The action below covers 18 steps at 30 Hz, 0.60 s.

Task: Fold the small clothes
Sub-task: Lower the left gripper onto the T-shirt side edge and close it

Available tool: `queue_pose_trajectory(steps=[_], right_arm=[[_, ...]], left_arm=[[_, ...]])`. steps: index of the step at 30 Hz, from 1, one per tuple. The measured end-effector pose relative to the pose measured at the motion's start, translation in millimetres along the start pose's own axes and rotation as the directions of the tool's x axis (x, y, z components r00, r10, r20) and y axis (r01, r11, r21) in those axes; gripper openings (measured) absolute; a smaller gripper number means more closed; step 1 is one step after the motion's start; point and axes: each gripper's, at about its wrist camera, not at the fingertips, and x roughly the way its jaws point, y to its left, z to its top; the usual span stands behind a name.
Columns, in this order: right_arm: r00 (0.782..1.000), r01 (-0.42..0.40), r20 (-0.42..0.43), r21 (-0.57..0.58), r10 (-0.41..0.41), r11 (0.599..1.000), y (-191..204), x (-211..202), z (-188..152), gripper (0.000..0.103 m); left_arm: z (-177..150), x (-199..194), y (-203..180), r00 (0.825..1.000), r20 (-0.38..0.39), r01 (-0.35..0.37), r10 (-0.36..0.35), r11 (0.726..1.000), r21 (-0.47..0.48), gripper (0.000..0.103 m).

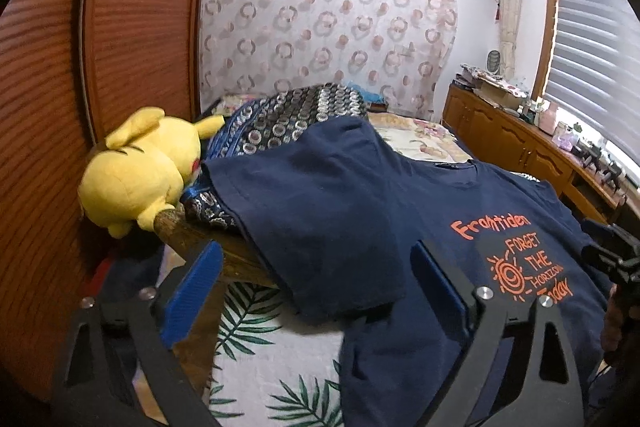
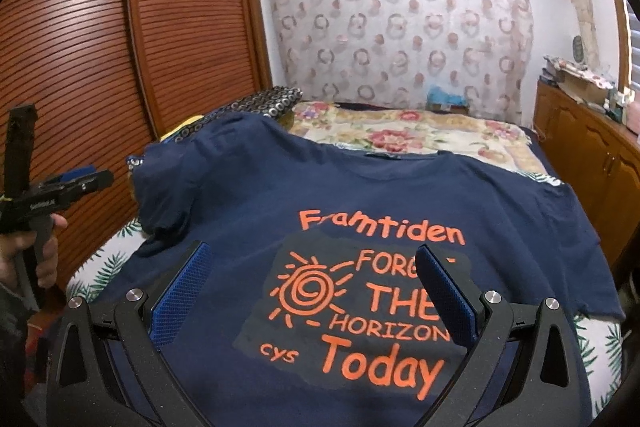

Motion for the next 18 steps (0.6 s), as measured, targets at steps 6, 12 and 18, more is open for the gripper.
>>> queue_pose_trajectory(steps=[6, 12, 18], right_arm=[[1.0, -0.022, -0.023, -0.016, 0.021, 1.0, 5, 12, 3, 0.103], [0.998, -0.04, -0.039, -0.029, 0.039, 0.999, 11, 20, 0, 0.103], [0.998, -0.043, -0.047, -0.026, 0.042, 0.999, 11, 22, -3, 0.103]], left_arm=[[-4, 25, 20, 0.997, -0.054, 0.047, -0.05, 0.996, -0.07, 0.065], [-11, 44, 33, 0.993, -0.097, 0.048, -0.059, 0.992, -0.117, 0.056], [-11, 49, 34, 0.993, -0.1, 0.055, -0.064, 0.994, -0.093, 0.053]])
